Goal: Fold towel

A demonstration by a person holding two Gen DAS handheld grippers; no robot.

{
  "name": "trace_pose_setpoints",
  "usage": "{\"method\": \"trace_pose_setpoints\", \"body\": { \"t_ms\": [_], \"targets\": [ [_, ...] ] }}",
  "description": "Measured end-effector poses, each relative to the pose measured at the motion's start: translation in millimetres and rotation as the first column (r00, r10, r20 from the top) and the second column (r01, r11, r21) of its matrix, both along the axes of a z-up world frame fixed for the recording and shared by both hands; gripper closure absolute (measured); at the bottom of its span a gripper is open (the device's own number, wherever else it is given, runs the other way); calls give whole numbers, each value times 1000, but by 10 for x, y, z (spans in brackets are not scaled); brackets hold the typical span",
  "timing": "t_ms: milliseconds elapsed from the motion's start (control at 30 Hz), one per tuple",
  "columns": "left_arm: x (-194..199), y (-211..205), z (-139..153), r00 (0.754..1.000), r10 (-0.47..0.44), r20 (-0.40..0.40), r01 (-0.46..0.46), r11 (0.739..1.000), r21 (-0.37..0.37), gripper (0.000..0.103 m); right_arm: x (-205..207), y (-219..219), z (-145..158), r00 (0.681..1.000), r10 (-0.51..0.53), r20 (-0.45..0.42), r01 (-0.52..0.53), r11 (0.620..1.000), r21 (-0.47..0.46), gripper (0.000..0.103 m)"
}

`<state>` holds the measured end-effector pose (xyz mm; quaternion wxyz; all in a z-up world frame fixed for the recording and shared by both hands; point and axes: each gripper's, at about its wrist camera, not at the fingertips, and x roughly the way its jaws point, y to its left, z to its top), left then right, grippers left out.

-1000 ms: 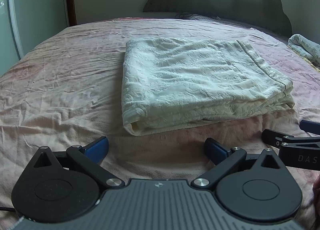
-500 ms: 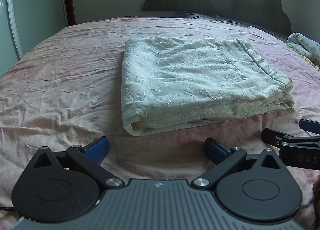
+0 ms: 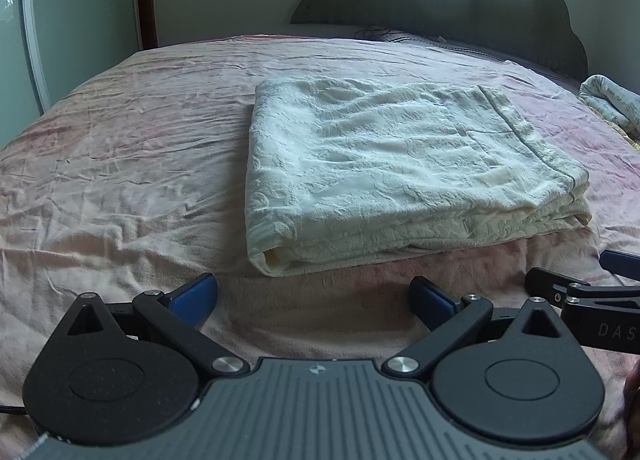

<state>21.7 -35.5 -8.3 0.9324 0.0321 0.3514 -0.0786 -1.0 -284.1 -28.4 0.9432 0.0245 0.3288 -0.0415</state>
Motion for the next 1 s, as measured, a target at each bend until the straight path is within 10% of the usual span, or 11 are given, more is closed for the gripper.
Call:
{"method": "trace_pose_setpoints", "body": {
  "t_ms": [1000],
  "targets": [
    [-13, 3, -9, 1000, -6, 3, 6, 1000, 7, 0, -2, 6, -3, 1000, -2, 1, 2, 1000, 0, 0]
  ]
}}
